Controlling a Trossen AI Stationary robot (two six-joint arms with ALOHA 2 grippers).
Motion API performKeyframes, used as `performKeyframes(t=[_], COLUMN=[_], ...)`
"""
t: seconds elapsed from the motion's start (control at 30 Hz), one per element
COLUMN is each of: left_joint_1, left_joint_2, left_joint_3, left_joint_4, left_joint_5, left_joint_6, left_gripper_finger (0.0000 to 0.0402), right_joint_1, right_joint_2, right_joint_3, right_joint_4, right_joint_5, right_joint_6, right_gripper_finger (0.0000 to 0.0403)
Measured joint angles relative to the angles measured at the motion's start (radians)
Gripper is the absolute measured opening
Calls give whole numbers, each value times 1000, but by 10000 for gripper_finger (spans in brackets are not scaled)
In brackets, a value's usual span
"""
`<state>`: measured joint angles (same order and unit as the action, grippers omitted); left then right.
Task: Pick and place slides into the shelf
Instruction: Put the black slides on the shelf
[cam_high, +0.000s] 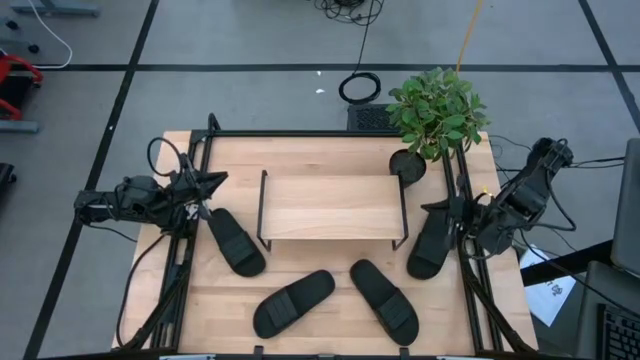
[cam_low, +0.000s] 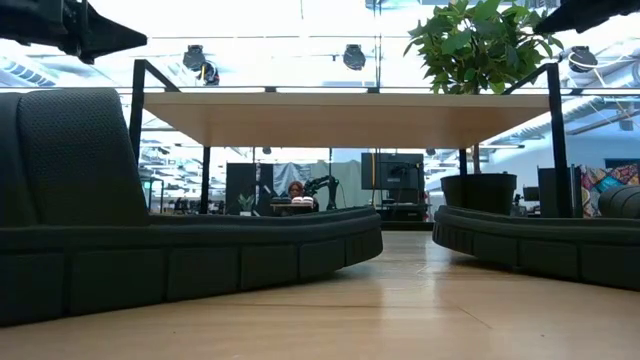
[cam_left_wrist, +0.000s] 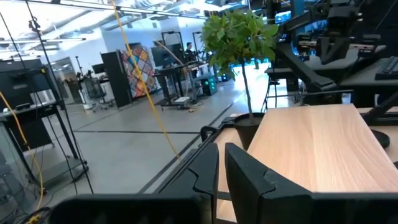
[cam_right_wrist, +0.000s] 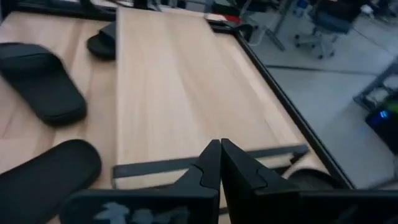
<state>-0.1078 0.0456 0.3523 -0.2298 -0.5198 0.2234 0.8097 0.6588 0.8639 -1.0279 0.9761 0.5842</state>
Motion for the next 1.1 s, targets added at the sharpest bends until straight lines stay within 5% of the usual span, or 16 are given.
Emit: performKeyframes(t=[0.23,0.47,0.57,0.77,1.1], left_joint_1=[0,0,0,0,0], left_joint_2=[0,0,0,9,12], left_joint_3=[0,-1,-1,-2,-2], left_joint_4=[2,2,-1,-4,-5], left_joint_5=[-3,-4,-4,-3,21], left_joint_6=[0,-1,-9,-9,-18], left_gripper_finger=[37,37,37,37,37], right_joint_1=[-19,-132,-191,-261,-339], right_joint_2=[-71,49,72,113,79], right_joint_3=[71,289,320,272,183], right_joint_4=[-218,-556,-500,-529,-505], right_joint_5=[-80,-326,-536,-778,-827], right_joint_6=[255,424,305,337,372], right_gripper_finger=[0,0,0,0,20])
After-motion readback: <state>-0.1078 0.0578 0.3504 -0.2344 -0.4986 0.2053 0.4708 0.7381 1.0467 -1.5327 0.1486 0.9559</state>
